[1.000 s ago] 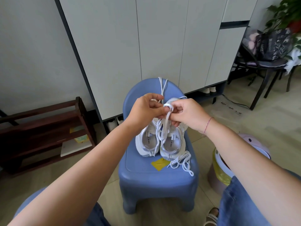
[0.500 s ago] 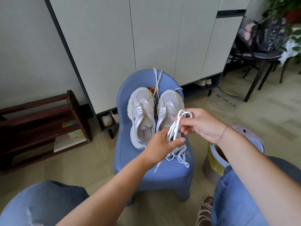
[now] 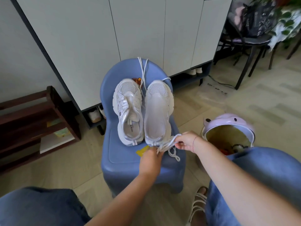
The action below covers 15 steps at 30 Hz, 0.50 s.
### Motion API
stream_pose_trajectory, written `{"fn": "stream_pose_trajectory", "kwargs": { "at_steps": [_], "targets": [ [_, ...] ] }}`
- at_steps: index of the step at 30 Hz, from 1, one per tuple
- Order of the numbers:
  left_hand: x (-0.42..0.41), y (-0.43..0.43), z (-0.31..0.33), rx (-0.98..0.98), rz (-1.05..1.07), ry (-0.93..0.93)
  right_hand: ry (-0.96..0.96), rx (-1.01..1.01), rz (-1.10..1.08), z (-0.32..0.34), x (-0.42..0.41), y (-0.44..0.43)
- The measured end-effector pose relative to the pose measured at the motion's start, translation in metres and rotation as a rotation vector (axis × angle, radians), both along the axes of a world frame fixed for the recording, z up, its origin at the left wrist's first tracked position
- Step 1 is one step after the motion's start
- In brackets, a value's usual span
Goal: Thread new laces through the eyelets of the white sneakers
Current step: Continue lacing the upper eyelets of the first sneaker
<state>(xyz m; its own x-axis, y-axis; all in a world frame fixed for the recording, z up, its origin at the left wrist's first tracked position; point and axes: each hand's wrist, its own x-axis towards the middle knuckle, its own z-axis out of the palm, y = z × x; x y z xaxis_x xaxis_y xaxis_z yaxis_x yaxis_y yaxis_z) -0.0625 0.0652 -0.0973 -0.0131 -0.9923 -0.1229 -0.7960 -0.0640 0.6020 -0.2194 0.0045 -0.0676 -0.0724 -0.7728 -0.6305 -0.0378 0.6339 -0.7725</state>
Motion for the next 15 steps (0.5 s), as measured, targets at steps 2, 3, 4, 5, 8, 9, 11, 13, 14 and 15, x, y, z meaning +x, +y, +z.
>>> {"fn": "stream_pose_trajectory", "kwargs": {
  "at_steps": [2,3,4,5,8,9,11,13,14,15],
  "targets": [
    [0.003,-0.004,-0.007,-0.02,0.03,-0.033,0.039,0.011,0.014,-0.006,0.0,-0.003],
    [0.005,-0.005,-0.01,-0.025,0.039,-0.058,0.045,0.016,0.034,-0.007,-0.001,-0.003],
    [0.008,-0.006,-0.012,-0.032,0.042,-0.083,0.056,0.022,0.07,-0.006,-0.003,-0.001],
    [0.011,-0.006,-0.014,-0.045,0.034,-0.109,0.077,0.025,0.118,-0.003,-0.006,0.001],
    [0.017,-0.004,-0.014,-0.115,-0.005,-0.153,0.147,-0.015,0.22,0.007,-0.009,0.008],
    [0.019,-0.004,-0.013,-0.153,-0.014,-0.151,0.15,-0.043,0.224,0.008,-0.009,0.009],
    [0.021,-0.004,-0.01,-0.223,-0.027,-0.134,0.133,-0.108,0.205,0.008,-0.006,0.011],
    [0.022,-0.006,-0.011,-0.28,-0.041,-0.088,0.175,-0.178,0.156,0.003,-0.002,0.013],
    [0.022,-0.007,-0.012,-0.292,-0.046,-0.055,0.213,-0.203,0.126,-0.001,0.0,0.013],
    [0.022,-0.007,-0.013,-0.29,-0.045,-0.018,0.243,-0.216,0.098,-0.005,0.001,0.013]
  ]
}}
